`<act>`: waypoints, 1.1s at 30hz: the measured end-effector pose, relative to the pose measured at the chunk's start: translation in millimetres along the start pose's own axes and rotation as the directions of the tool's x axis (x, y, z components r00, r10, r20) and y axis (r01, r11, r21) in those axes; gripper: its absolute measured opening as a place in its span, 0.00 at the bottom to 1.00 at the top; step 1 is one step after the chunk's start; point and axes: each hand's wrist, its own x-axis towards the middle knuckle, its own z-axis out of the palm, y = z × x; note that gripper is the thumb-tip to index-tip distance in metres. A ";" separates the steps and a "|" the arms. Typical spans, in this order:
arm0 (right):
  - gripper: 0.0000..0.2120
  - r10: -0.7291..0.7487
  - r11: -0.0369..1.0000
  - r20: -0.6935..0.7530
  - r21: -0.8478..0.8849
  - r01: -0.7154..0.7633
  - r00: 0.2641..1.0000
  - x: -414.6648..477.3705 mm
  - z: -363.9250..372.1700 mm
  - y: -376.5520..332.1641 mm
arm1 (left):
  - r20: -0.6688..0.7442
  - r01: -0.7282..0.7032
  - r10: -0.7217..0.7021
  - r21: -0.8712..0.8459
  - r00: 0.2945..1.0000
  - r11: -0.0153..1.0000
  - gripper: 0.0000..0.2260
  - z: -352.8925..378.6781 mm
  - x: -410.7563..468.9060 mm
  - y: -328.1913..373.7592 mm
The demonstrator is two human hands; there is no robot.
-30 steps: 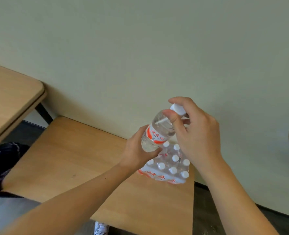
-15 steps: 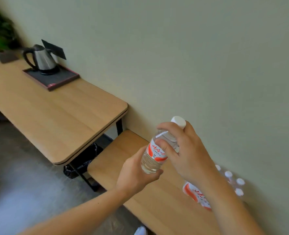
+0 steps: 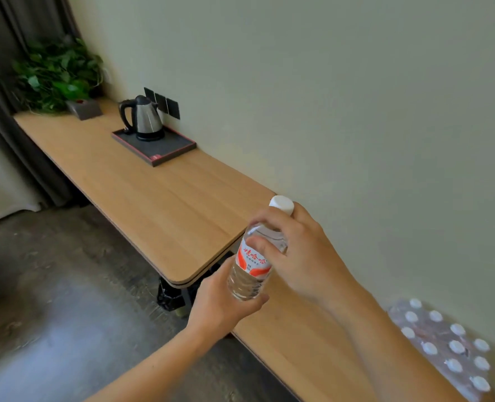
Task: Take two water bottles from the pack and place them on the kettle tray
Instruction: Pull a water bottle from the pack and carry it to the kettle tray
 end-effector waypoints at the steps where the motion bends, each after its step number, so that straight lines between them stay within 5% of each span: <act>1: 0.09 -0.004 1.000 -0.001 -0.005 0.004 1.000 12.8 15.4 -8.0 | -0.005 0.001 -0.001 -0.008 1.000 1.000 0.27 -17.0 7.1 -8.8; 14: 0.10 0.026 0.997 0.052 -0.068 -0.022 0.998 206.1 201.0 -86.8 | 0.046 0.096 -0.097 0.021 0.994 0.995 0.37 -233.0 144.3 -127.7; 21: 0.08 0.076 0.989 -0.013 -0.124 -0.077 0.997 292.2 241.4 -53.4 | 0.098 0.092 -0.112 0.185 0.989 0.978 0.33 -258.1 244.3 -154.0; 25: 0.08 0.057 0.992 -0.013 -0.108 -0.058 0.998 340.2 253.2 -24.3 | 0.008 0.108 -0.117 0.322 0.993 0.941 0.35 -258.5 295.9 -166.7; 33: 0.08 0.074 0.991 0.024 -0.118 -0.070 0.997 444.8 286.9 39.4 | 0.020 0.215 -0.226 0.226 0.974 0.950 0.36 -251.4 409.7 -208.2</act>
